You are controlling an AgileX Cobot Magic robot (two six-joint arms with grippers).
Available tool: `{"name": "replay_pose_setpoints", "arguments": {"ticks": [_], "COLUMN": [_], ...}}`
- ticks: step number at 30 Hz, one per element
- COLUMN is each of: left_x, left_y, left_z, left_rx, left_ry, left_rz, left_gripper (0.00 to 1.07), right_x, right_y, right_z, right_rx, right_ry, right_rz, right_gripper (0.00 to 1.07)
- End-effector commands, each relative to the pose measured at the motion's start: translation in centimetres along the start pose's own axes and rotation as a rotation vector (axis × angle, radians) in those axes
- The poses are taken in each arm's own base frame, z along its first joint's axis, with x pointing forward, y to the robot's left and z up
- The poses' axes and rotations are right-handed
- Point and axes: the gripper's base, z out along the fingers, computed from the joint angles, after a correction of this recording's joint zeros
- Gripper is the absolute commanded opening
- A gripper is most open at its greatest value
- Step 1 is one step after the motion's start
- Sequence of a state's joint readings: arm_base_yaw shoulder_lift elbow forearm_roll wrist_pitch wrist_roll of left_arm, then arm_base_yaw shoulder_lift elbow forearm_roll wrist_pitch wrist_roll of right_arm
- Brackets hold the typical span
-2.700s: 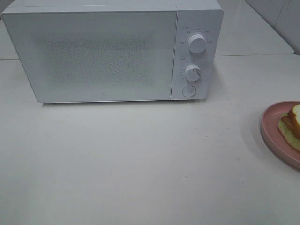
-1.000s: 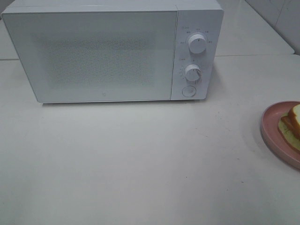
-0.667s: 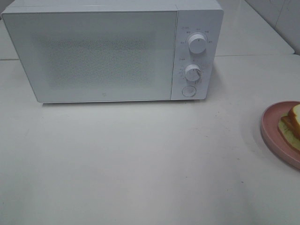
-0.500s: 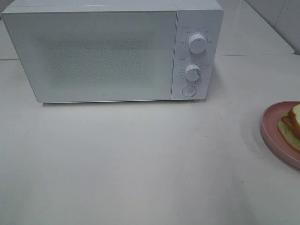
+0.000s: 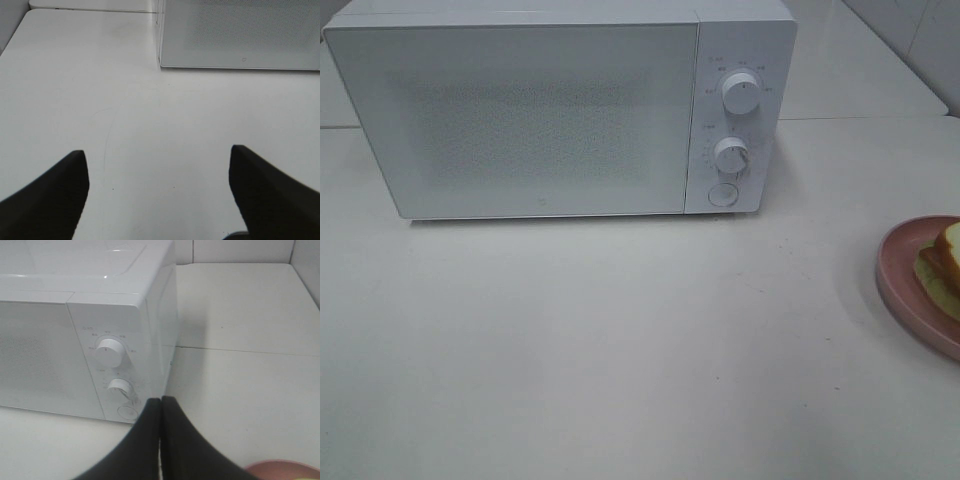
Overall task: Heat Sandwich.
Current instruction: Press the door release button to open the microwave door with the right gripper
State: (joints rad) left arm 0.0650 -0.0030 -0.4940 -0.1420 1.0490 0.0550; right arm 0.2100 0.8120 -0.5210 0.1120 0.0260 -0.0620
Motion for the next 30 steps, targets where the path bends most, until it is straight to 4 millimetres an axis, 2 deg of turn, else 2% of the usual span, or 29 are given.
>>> {"name": "replay_pose_setpoints", "arguments": {"ticks": [1,5,6,10,19,30], "left_x": [0.1,0.1,0.1,0.1,0.1,0.1], "left_y": [0.0,0.0,0.0,0.0,0.0,0.0], "left_z": [-0.3,-0.3,-0.3,-0.3,-0.3,-0.3], "left_rx": [0.007,0.007,0.007,0.007,0.007,0.007], "left_ry": [-0.037,-0.037,-0.037,-0.037,-0.037,-0.037], "left_rz": [0.001,0.001,0.001,0.001,0.001,0.001], "left_gripper": [0.72,0.72,0.72,0.72,0.72,0.72], "right_x": [-0.3,0.5,0.5,1.7,4.3,8.0], "right_y": [0.6,2.2,2.2,3.7,5.8,6.7], "right_z": [1.3,4.6,4.6,6.9,10.3,13.7], "right_rx": [-0.028,-0.086,-0.086,-0.132,-0.182,-0.173], "right_ry": [-0.035,-0.023,-0.023,-0.006,0.042,0.101], "right_rz": [-0.016,0.011,0.011,0.025,0.047,0.153], "right_gripper": [0.00,0.00,0.00,0.00,0.00,0.00]}}
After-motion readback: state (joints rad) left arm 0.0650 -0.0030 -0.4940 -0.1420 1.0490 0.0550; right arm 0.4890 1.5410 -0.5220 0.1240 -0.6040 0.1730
